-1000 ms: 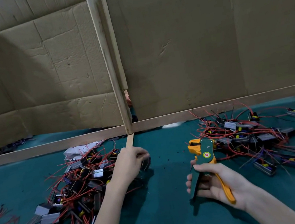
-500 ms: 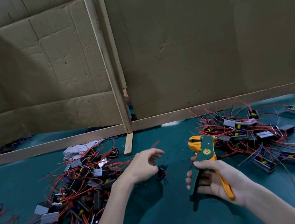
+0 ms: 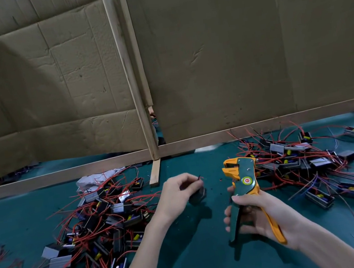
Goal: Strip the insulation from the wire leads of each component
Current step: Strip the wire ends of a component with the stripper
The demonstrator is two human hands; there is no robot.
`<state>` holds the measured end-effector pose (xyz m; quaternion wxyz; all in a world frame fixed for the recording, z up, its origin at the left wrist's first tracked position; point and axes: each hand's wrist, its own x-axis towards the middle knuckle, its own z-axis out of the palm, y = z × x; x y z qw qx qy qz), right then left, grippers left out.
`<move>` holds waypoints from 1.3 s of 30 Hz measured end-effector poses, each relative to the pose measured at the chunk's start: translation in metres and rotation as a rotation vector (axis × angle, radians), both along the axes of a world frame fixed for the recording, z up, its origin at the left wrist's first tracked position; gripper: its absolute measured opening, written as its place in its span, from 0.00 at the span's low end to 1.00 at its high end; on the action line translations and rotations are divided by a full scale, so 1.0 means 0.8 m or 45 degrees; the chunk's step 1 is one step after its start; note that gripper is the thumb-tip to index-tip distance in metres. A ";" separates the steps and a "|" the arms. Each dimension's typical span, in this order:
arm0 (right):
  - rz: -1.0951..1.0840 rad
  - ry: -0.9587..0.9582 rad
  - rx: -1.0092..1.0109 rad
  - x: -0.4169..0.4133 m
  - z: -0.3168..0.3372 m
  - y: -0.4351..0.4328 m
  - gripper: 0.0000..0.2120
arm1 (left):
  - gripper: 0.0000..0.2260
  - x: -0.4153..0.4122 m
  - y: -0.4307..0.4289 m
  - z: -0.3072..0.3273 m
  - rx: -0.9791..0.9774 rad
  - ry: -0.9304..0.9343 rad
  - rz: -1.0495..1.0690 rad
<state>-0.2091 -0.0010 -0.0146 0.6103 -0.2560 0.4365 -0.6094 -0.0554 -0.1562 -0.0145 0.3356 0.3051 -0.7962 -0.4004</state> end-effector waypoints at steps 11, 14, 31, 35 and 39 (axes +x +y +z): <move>0.087 0.002 -0.048 0.008 0.001 0.003 0.19 | 0.04 -0.009 0.002 0.003 0.229 0.319 0.124; 0.073 0.009 -0.042 0.007 0.002 0.003 0.19 | 0.04 -0.013 0.002 0.000 0.287 0.327 0.098; -0.025 0.012 -0.018 0.000 0.004 0.003 0.22 | 0.04 -0.030 0.027 -0.043 -0.089 -0.076 0.296; 0.015 0.026 -0.031 -0.002 0.007 0.006 0.21 | 0.06 -0.019 0.024 0.003 0.261 0.249 0.148; 0.095 0.054 -0.073 0.003 0.011 0.009 0.18 | 0.06 -0.009 0.027 0.044 0.307 0.374 -0.054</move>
